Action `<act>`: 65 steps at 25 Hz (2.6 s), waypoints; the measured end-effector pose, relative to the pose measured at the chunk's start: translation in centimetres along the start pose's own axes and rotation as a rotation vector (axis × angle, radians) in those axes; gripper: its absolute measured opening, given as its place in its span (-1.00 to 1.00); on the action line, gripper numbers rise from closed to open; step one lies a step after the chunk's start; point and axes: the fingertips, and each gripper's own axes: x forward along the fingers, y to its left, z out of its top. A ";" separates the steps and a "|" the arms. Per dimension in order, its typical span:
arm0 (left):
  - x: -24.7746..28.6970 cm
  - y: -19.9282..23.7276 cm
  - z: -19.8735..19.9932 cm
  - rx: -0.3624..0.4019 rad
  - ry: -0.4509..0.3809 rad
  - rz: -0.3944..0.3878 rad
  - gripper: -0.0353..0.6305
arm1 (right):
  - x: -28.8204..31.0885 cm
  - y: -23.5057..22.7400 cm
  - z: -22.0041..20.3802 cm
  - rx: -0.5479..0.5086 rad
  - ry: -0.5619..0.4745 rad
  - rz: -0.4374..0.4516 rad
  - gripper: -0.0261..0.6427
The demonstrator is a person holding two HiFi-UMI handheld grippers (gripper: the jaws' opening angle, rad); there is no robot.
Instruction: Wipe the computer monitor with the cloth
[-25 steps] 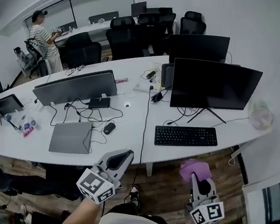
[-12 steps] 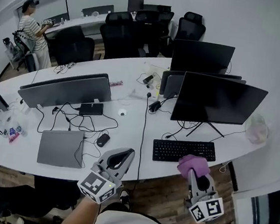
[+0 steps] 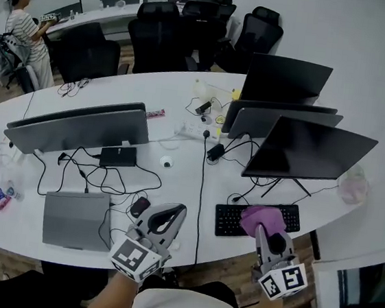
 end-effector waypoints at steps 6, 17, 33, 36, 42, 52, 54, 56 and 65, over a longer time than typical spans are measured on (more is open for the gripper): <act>2.0 1.9 -1.1 -0.036 0.022 -0.015 -0.87 | 3.0 -1.4 -1.0 0.035 0.032 -0.005 -0.73; 6.7 3.2 -3.4 -0.070 0.073 0.060 -0.87 | 8.9 -6.8 -5.9 0.183 0.098 0.024 -0.73; 9.1 3.6 -6.3 -0.103 0.162 0.084 -0.87 | 16.7 -10.4 -16.4 0.527 0.267 -0.020 -0.73; 8.8 3.5 -6.7 -0.105 0.171 0.080 -0.87 | 18.2 -10.6 -18.4 0.672 0.282 -0.037 -0.73; 8.3 3.0 -6.8 -0.096 0.170 0.065 -0.87 | 20.3 -11.6 -21.8 0.829 0.302 -0.096 -0.73; 7.1 2.9 -7.1 -0.096 0.173 0.080 -0.87 | 22.9 -12.7 -21.8 0.896 0.214 -0.174 -0.73; 6.7 3.0 -7.1 -0.098 0.174 0.089 -0.87 | 23.0 -12.8 -21.0 0.904 0.180 -0.172 -0.73; 6.3 3.0 -7.0 -0.101 0.174 0.097 -0.87 | 23.0 -12.8 -20.2 0.902 0.147 -0.168 -0.73; 5.7 2.1 -6.1 -0.099 0.151 0.090 -0.87 | 22.9 -13.1 -14.9 0.905 -0.015 -0.150 -0.73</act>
